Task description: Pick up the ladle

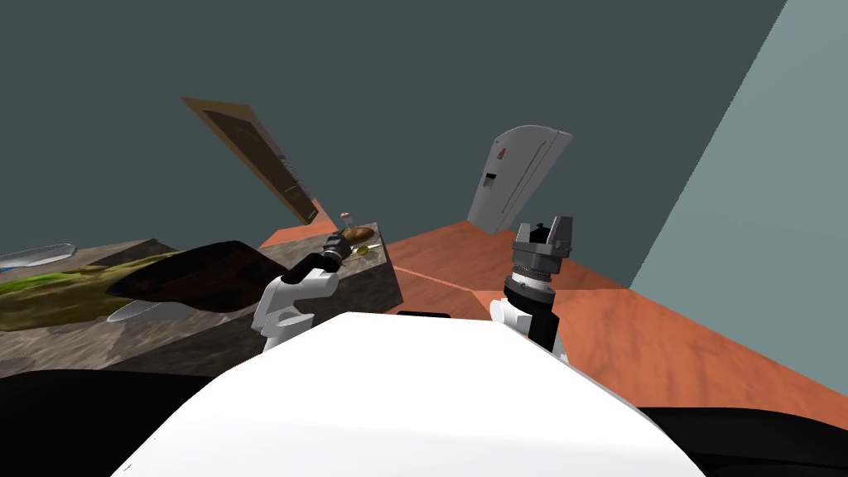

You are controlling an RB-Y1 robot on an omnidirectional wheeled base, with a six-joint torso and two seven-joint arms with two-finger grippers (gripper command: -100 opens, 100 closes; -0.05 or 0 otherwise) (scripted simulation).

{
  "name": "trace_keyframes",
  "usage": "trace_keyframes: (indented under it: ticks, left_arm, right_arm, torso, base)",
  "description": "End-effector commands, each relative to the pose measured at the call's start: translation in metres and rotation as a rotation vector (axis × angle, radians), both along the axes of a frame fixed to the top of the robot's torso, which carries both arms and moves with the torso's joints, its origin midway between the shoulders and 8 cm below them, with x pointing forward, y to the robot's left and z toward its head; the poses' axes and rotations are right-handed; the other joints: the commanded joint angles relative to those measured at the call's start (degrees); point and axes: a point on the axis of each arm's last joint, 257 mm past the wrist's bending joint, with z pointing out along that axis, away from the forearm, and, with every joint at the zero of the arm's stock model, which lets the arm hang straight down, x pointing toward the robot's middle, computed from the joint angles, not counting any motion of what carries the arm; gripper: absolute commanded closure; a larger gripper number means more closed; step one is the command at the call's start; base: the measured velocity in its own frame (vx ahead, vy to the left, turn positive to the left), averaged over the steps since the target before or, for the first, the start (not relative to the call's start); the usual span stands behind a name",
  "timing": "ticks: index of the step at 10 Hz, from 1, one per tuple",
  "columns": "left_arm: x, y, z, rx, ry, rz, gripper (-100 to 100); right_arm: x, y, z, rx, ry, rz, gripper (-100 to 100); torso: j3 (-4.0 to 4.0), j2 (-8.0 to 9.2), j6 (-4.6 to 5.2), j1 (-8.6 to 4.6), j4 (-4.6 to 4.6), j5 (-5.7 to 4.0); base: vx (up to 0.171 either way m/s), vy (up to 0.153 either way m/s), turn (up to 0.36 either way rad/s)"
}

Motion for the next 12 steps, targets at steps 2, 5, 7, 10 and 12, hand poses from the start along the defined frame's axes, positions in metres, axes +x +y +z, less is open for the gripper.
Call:
trace_keyframes:
  ticks: [2,5,7,10,12]
  left_arm:
    - [-0.001,0.007,-0.019,-0.019,0.077,0.017,-100]
    - [-0.007,0.012,-0.039,-0.037,0.159,0.034,-100]
    - [-0.01,0.015,-0.052,-0.048,0.211,0.042,-100]
    - [-0.015,0.02,-0.073,-0.063,0.297,0.049,-100]
    - [-0.021,0.022,-0.087,-0.073,0.358,0.055,-100]
  right_arm:
    - [0.0,0.0,0.0,0.0,0.0,0.0,0]
    - [0.0,0.0,0.0,0.0,0.0,0.0,0]
    - [0.0,0.0,0.0,0.0,0.0,0.0,0]
    - [0.0,0.0,0.0,0.0,0.0,0.0,0]
    - [0.0,0.0,0.0,0.0,0.0,0.0,0]
  torso:
    - [0.0,0.0,-0.02,0.01,0.0,0.01]
    - [-0.01,-0.01,-0.01,0.02,0.0,0.01]
    - [-0.01,-0.02,0.0,0.06,-0.01,0.02]
    - [-0.01,-0.02,-0.03,0.07,-0.01,0.02]
    - [-0.03,-0.04,-0.03,0.09,-0.01,0.03]
  base:
    - [0.016,0.015,-0.089]
    - [0.015,0.019,-0.07]
    - [0.019,0.027,-0.084]
    - [0.022,0.035,-0.077]
    - [0.024,0.036,-0.063]
